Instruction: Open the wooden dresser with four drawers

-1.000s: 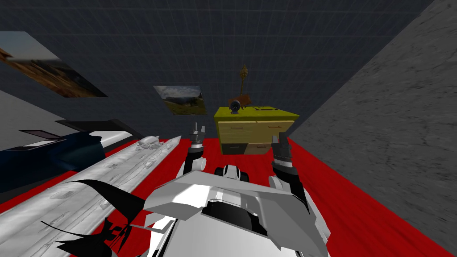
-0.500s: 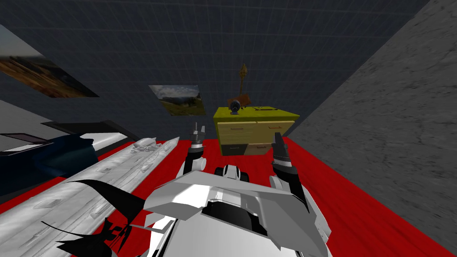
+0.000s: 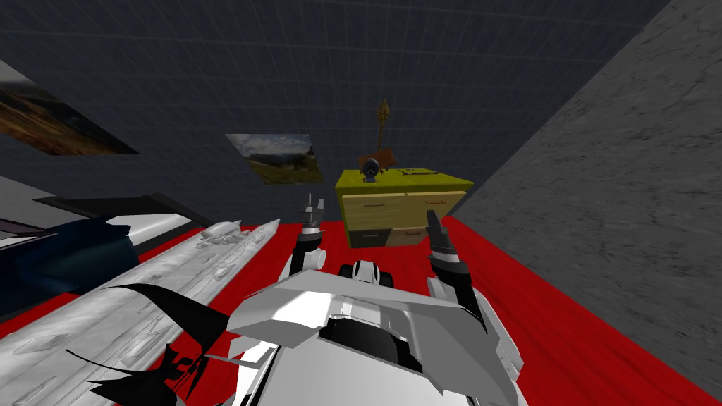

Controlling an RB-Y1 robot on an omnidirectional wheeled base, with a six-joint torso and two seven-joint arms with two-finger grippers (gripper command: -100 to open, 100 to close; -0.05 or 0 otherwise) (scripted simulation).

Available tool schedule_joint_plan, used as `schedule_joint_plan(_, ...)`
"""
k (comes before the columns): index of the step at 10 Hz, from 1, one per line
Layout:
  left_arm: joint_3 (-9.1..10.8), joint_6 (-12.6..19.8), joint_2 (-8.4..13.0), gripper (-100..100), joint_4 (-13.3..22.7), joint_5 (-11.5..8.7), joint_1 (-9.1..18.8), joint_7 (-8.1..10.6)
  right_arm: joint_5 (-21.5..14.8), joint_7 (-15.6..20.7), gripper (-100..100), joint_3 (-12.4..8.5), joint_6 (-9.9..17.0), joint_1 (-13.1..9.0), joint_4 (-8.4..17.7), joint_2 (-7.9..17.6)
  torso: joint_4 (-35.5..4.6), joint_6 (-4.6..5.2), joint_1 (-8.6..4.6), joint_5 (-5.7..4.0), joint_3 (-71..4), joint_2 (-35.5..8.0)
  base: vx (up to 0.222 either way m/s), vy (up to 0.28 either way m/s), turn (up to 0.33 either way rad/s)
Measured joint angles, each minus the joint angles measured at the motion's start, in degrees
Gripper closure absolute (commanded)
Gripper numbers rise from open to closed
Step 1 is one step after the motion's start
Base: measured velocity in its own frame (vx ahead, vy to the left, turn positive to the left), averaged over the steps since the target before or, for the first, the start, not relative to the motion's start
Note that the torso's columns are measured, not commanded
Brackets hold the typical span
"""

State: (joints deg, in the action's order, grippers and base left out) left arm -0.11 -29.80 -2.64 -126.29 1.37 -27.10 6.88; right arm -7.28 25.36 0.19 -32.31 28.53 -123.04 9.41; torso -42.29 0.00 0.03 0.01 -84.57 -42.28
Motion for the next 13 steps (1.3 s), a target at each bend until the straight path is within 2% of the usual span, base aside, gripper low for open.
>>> schedule_joint_plan(6, 0.0, 0.0, 0.0, 0, 0.0, 0.0, 0.0, 0.0, -5.6, 9.8, -100, -1.0, -1.0, -1.2, 1.8, 1.0, 0.0, 0.0, -0.01, -0.01, 0.0, 0.0, 0.053, 0.04, -0.049)
schedule_joint_plan(13, 0.0, 0.0, 0.0, 0, 0.0, 0.0, 0.0, 0.0, -10.4, 20.0, -100, -1.9, -1.9, -2.0, 3.2, 1.9, 0.0, -0.01, -0.1, -0.02, 0.0, -0.1, 0.038, 0.035, -0.035)
